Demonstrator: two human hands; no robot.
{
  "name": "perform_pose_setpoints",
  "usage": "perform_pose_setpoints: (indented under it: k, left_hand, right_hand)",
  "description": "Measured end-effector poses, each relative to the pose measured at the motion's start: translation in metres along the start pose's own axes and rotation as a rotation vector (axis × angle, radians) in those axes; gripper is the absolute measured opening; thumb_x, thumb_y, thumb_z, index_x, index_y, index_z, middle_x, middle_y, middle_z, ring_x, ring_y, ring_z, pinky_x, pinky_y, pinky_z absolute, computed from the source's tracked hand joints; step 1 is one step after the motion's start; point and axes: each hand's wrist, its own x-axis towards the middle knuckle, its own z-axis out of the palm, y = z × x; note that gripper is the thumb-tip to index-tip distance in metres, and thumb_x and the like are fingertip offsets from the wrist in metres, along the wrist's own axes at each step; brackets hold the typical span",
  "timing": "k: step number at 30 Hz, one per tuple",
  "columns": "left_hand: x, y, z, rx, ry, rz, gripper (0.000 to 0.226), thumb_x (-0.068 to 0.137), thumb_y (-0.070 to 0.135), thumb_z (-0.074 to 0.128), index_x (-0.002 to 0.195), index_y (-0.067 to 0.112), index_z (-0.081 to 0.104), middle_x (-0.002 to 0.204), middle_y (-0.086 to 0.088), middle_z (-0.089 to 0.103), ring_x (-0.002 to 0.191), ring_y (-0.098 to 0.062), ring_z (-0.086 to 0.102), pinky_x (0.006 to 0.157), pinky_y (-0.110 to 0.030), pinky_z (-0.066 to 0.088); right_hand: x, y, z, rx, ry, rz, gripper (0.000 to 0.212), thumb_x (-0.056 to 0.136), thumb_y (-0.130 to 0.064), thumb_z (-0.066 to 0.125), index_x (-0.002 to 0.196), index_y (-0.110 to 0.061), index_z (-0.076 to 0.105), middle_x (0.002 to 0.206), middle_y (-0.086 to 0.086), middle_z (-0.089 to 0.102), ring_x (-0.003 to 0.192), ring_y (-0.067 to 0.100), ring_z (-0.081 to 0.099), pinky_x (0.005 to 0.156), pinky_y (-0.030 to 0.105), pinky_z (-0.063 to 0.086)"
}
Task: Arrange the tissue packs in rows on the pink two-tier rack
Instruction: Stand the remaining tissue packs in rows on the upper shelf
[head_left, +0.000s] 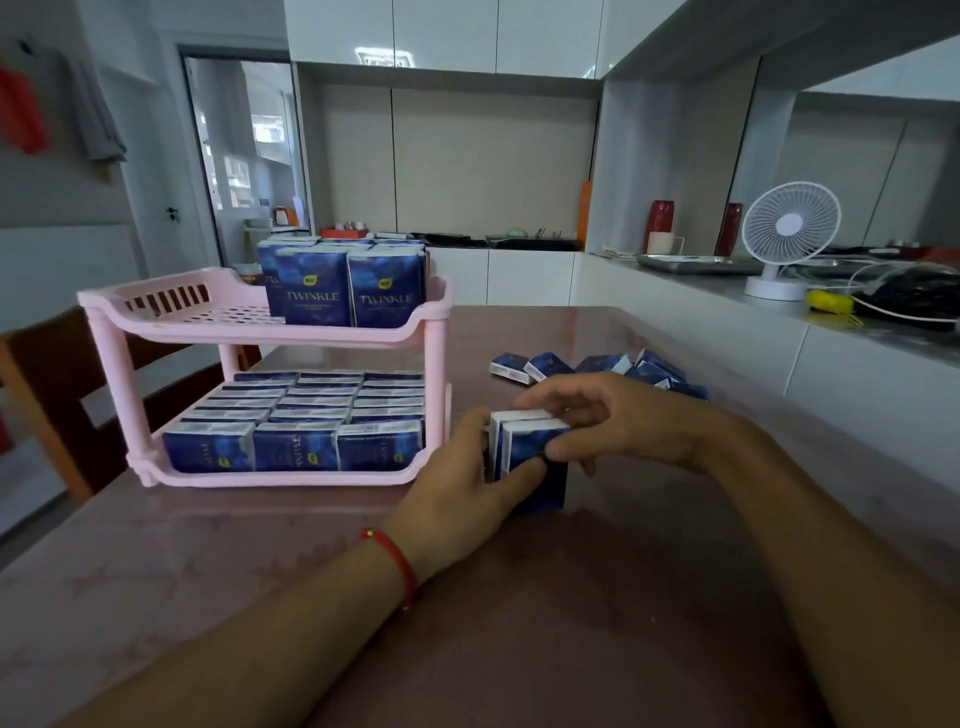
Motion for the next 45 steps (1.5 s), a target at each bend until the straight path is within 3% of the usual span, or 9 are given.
perform_pose_setpoints:
  k: [8, 16, 20, 25, 28, 31, 34, 39, 45]
  left_hand:
    - [-0.011, 0.009, -0.009, 0.244, 0.027, 0.066, 0.053, 0.076, 0.036, 0.082, 0.119, 0.025, 0.052, 0.112, 0.011, 0.066, 0.097, -0.001, 0.063, 0.084, -0.023, 0.054]
    - [-0.050, 0.030, -0.055, 0.131, 0.027, 0.048, 0.046, 0.069, 0.035, 0.084, 0.104, 0.026, 0.057, 0.106, 0.005, 0.072, 0.098, -0.015, 0.070, 0.085, -0.046, 0.058]
    - [-0.073, 0.049, -0.111, 0.059, 0.096, 0.059, 0.049, 0.074, 0.019, 0.085, 0.114, 0.014, 0.058, 0.117, -0.004, 0.071, 0.111, -0.021, 0.067, 0.095, -0.047, 0.055]
    - [-0.061, 0.076, -0.190, 0.113, 0.205, 0.070, 0.050, 0.075, 0.010, 0.079, 0.120, 0.015, 0.058, 0.120, -0.002, 0.071, 0.111, -0.020, 0.068, 0.095, -0.042, 0.056]
    - [-0.040, 0.082, -0.230, 0.233, 0.235, 0.052, 0.049, 0.079, 0.012, 0.079, 0.121, 0.028, 0.058, 0.118, -0.001, 0.070, 0.109, -0.019, 0.068, 0.091, -0.046, 0.058]
    - [-0.015, 0.082, -0.259, 0.311, 0.219, -0.016, 0.048, 0.084, 0.011, 0.076, 0.121, 0.033, 0.057, 0.119, -0.004, 0.066, 0.110, -0.022, 0.066, 0.089, -0.050, 0.058]
    - [0.011, 0.080, -0.269, 0.341, 0.197, -0.091, 0.047, 0.086, 0.003, 0.071, 0.122, 0.026, 0.053, 0.120, -0.010, 0.061, 0.109, -0.026, 0.065, 0.086, -0.045, 0.059]
    - [0.045, 0.067, -0.270, 0.399, 0.110, -0.224, 0.051, 0.085, -0.004, 0.069, 0.127, 0.018, 0.049, 0.121, -0.012, 0.060, 0.110, -0.027, 0.062, 0.078, -0.032, 0.058]
    - [0.066, 0.053, -0.266, 0.426, 0.073, -0.283, 0.053, 0.087, 0.002, 0.070, 0.129, 0.023, 0.047, 0.122, -0.010, 0.054, 0.111, -0.030, 0.060, 0.085, -0.042, 0.060]
  right_hand:
    - [0.003, -0.001, 0.004, 0.044, -0.022, -0.017, 0.039, 0.082, -0.014, 0.080, 0.117, -0.018, 0.063, 0.109, 0.000, 0.069, 0.091, 0.015, 0.067, 0.072, 0.035, 0.056]
    - [0.014, 0.002, 0.019, 0.348, 0.134, -0.070, 0.061, 0.091, -0.057, 0.045, 0.116, -0.005, 0.065, 0.108, 0.017, 0.070, 0.084, 0.028, 0.065, 0.067, 0.039, 0.047]
    - [0.029, 0.001, 0.041, 0.287, 0.269, -0.105, 0.039, 0.098, -0.047, 0.050, 0.113, -0.014, 0.063, 0.109, 0.014, 0.067, 0.077, 0.026, 0.065, 0.065, 0.043, 0.048]
    - [0.034, -0.007, 0.066, 0.138, 0.324, -0.139, 0.040, 0.078, -0.070, 0.052, 0.105, -0.042, 0.065, 0.098, -0.011, 0.070, 0.080, 0.015, 0.070, 0.069, 0.042, 0.056]
    - [0.037, -0.017, 0.082, 0.098, 0.317, -0.164, 0.014, 0.095, -0.048, 0.055, 0.109, -0.047, 0.058, 0.101, -0.016, 0.069, 0.085, 0.002, 0.068, 0.074, 0.030, 0.054]
    - [0.037, -0.028, 0.097, 0.046, 0.315, -0.191, 0.024, 0.098, -0.035, 0.057, 0.119, -0.044, 0.049, 0.106, -0.021, 0.068, 0.091, -0.009, 0.065, 0.084, 0.021, 0.053]
    - [0.036, -0.033, 0.104, -0.011, 0.295, -0.204, 0.031, 0.098, -0.034, 0.057, 0.126, -0.041, 0.045, 0.102, -0.022, 0.068, 0.090, -0.008, 0.065, 0.072, 0.007, 0.048]
    - [0.038, -0.028, 0.102, -0.014, 0.273, -0.198, 0.030, 0.100, -0.034, 0.055, 0.128, -0.040, 0.046, 0.101, -0.027, 0.069, 0.092, -0.008, 0.065, 0.074, 0.005, 0.045]
    - [0.042, -0.025, 0.103, -0.023, 0.262, -0.189, 0.022, 0.101, -0.033, 0.053, 0.121, -0.041, 0.050, 0.100, -0.026, 0.068, 0.092, -0.006, 0.065, 0.076, 0.004, 0.044]
